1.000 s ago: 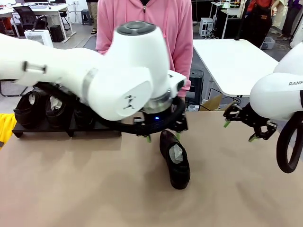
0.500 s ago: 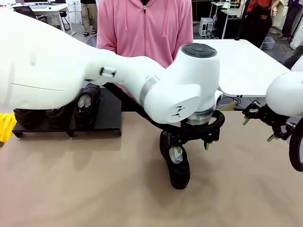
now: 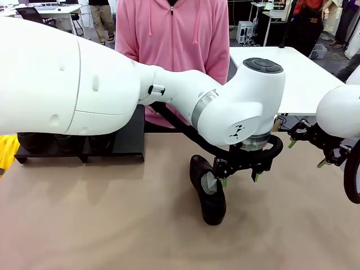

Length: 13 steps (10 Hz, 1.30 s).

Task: Organize the shoes by placing them on the stand.
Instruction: Place the Shoe from the middle of the table onto the Shoes Stand.

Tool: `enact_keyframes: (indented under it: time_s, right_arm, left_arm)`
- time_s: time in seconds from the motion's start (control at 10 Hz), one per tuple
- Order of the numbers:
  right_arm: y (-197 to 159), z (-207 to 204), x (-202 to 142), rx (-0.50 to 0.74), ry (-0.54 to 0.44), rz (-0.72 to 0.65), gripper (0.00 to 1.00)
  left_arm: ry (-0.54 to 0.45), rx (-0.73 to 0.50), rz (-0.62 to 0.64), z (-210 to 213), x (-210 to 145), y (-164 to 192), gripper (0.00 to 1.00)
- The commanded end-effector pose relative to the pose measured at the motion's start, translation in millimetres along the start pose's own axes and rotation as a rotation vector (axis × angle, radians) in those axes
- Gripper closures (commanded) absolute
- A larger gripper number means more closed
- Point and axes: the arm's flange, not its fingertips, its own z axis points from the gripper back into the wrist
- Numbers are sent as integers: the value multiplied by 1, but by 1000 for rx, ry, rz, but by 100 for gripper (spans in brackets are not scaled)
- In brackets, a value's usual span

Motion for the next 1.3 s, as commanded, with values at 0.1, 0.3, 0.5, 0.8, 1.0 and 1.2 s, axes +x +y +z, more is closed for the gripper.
enact_keyframes:
  time_s: [0.1,0.3,0.5,0.8,1.0,1.2]
  right_arm:
    - [1,2,1,7,-9,11,0]
    - [1,2,1,7,-9,11,0]
    - [1,2,1,7,-9,11,0]
    - [1,2,1,7,-9,11,0]
    - [1,2,1,7,-9,11,0]
    - [1,2,1,7,-9,11,0]
  left_arm:
    - [-8,41,6,-3,-1,0,7]
    - [2,52,-19,-9,3,4,7]
    - [19,51,-46,-17,6,12,7]
    - [49,21,-86,-34,13,26,7]
    - [67,9,-98,-43,18,34,7]
    - [88,9,-111,-47,19,35,10]
